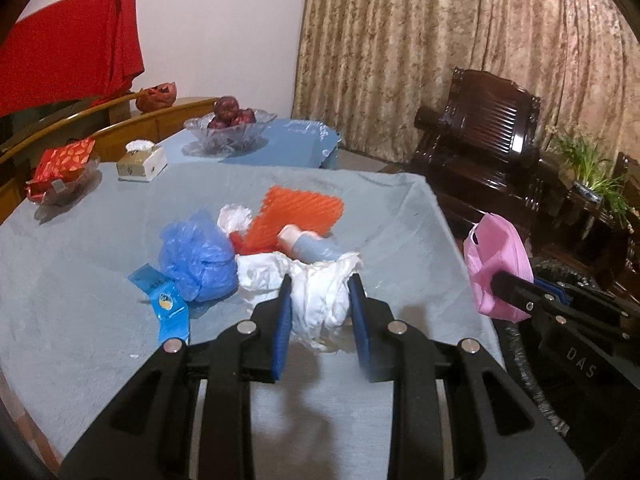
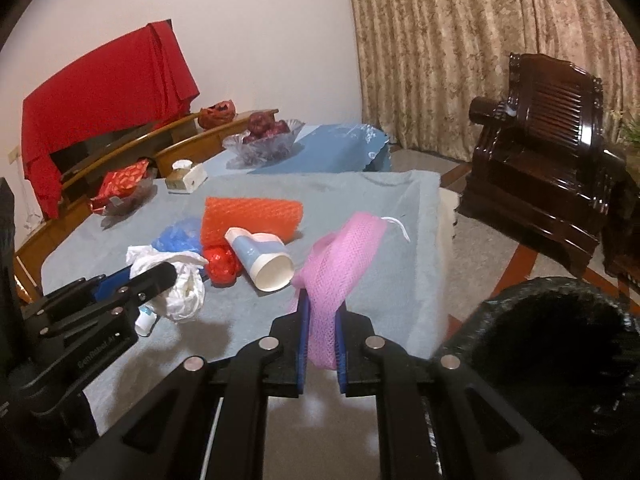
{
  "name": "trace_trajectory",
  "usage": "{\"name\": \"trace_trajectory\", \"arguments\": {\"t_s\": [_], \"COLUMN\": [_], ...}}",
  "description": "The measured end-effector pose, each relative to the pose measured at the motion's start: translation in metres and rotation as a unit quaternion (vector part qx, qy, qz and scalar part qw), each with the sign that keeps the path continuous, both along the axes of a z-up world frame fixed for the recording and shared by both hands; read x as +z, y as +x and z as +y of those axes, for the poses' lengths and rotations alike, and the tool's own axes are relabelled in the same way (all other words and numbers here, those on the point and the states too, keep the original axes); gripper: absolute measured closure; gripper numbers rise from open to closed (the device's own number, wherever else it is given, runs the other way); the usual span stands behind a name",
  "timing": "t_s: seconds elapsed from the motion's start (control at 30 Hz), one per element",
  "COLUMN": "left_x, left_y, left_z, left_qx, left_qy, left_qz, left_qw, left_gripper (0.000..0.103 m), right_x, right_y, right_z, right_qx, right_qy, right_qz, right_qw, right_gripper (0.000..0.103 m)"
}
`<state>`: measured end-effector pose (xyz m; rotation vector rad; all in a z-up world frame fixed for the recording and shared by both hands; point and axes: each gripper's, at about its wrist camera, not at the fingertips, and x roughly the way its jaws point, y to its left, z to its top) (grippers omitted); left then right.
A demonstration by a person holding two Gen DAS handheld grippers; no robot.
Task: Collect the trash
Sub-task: 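Grasp the white tissue with the left tool while the right tool holds the pink net, then carry the tissue and pink net over the bin and open both tools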
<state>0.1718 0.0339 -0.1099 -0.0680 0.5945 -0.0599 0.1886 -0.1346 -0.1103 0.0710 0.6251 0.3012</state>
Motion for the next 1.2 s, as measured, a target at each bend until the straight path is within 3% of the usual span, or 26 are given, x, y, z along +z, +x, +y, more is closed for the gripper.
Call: {"name": "trace_trajectory", "arguments": {"t_s": [0.6,0.9,1.2], "left_x": [0.027,0.022,0.007], "left_y": [-0.011,-0.012,-0.012], "left_z": [-0.080,-0.144,-0.197], "left_qx": [-0.083,-0.160,-0.215], "left_qy": [-0.012,-0.020,-0.026], "left_qz": [-0.022,-0.016,-0.004], "left_qw": [0.9963,0.9868,0.9763], "left_gripper": [0.077,0.077,0.077], "right_x": [0.030,0.019,0.006], "right_y": [-0.045,-0.068,-0.087], "right_z": [-0.090,-0.155,-0.193], "right_qx": [-0.089,-0.165,-0.207], "right_qy": [-0.011,-0.019,-0.032], "right_qz": [-0.027,-0.009,0.008], "right_qw": [0.996,0.986,0.978], "right_gripper": [0.092,0.092,0.092]}}
